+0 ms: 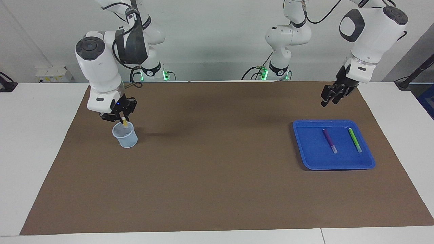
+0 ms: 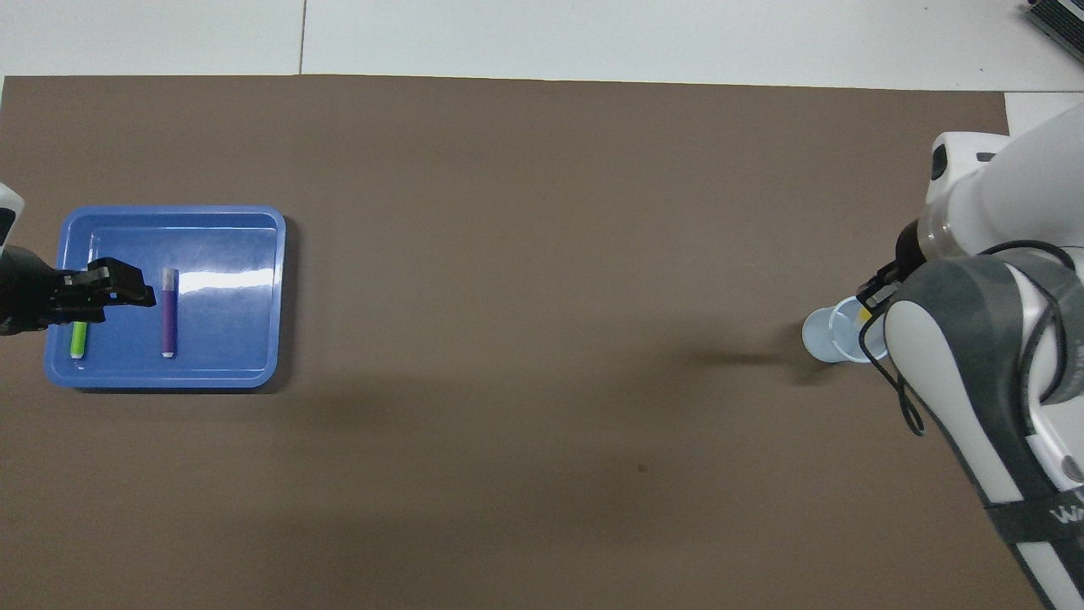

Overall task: Transfer and insert pens with both arms
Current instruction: 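Lower the yellow pen into the cup with the right gripper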

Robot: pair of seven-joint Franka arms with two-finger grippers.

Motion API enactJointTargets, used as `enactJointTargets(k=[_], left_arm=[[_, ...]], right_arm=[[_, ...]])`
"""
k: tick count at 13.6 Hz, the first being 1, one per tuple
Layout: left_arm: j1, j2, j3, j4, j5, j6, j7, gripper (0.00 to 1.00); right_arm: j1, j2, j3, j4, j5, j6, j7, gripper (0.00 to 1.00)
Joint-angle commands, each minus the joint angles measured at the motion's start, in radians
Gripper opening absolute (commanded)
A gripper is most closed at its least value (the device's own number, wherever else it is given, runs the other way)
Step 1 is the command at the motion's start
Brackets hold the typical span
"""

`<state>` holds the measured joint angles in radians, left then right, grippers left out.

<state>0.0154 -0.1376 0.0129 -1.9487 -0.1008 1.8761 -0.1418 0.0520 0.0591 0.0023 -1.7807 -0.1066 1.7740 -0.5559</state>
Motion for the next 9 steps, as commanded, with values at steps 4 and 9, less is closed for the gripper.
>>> enactJointTargets(k=[4, 9], left_arm=[[0.064, 0.052, -0.008, -0.087, -0.011, 0.168, 0.163, 0.63], [0.113, 0.180, -0.008, -0.087, -0.010, 0.316, 0.246, 0.68]], right_arm=[[-0.075, -0.080, 0.013, -0.191, -0.016, 0.163, -0.042, 0.00], [-0.067, -0.104, 0.015, -0.285, 0.001, 0.295, 0.025, 0.00]])
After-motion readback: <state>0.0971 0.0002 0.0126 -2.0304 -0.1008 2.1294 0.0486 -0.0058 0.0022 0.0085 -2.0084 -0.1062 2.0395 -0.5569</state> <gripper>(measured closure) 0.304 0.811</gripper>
